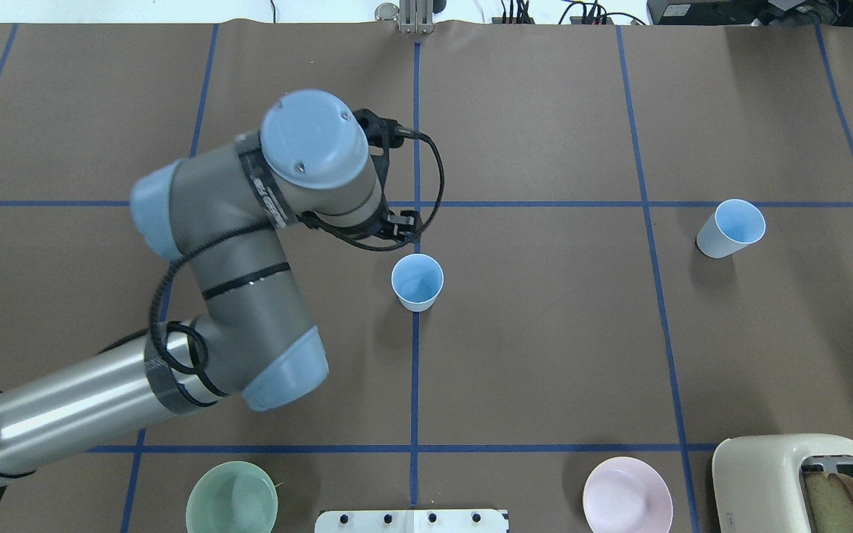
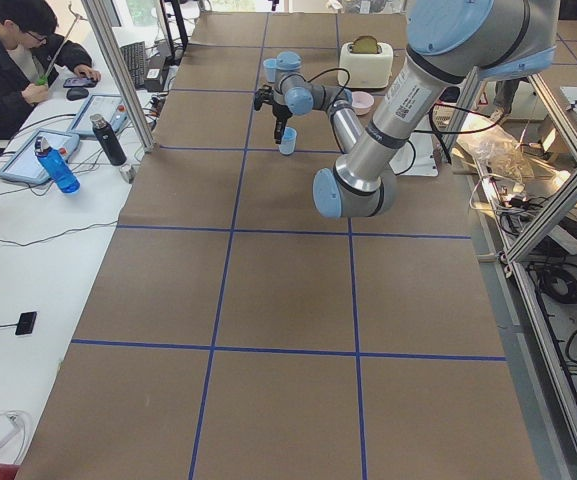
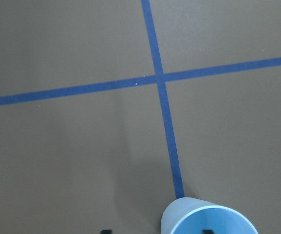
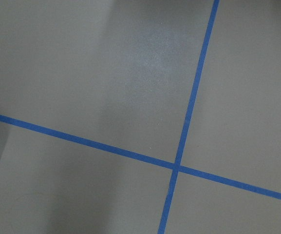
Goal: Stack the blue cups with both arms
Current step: 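Set the cup down, open the left gripper and withdraw the left arm, then reach the right gripper to the other light-blue cup and grasp it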
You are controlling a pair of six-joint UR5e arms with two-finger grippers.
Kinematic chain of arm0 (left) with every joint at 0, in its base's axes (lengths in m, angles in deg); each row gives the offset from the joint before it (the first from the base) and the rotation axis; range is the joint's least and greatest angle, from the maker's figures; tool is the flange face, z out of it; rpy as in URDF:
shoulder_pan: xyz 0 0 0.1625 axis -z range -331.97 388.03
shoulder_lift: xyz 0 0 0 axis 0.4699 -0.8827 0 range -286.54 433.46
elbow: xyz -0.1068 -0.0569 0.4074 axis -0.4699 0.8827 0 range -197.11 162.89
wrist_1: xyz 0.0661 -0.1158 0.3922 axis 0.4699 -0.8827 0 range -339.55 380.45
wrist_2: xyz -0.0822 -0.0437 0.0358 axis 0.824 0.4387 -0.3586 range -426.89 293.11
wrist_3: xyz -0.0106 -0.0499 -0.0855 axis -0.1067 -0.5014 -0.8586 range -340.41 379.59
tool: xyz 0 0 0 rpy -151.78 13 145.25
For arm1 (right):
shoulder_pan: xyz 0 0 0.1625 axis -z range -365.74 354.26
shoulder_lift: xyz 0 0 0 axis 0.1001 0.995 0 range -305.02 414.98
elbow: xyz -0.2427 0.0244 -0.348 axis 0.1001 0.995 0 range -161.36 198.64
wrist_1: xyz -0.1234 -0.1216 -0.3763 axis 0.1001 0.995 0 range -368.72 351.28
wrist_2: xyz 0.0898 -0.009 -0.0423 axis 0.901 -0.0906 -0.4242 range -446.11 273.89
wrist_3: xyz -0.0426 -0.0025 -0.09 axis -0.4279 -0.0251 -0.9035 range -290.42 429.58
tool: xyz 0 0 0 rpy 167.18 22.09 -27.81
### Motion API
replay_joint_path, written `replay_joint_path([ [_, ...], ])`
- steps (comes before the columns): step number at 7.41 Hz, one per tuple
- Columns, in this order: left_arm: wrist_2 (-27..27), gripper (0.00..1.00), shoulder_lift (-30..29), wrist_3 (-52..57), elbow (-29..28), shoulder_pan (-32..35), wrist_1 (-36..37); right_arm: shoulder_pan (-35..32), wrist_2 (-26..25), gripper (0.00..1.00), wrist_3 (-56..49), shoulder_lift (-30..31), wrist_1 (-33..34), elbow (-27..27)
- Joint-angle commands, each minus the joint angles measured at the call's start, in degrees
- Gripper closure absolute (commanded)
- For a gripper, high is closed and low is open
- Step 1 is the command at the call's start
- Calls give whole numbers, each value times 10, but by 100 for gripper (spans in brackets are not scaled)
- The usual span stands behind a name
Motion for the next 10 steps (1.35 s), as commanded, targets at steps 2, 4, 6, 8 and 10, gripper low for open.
replay_joint_path([
  [2,124,1,106,266,120,192,121,10,39,0,61,-6,0,-20],
  [4,206,1,206,520,99,360,121,64,35,0,160,-5,0,-60],
  [6,250,1,308,716,33,498,114,128,15,0,235,-6,0,-88],
  [8,249,1,364,754,-25,562,113,169,7,0,242,-6,0,-90],
  [10,252,1,402,761,-35,599,109,207,-16,0,238,-6,0,-74],
])
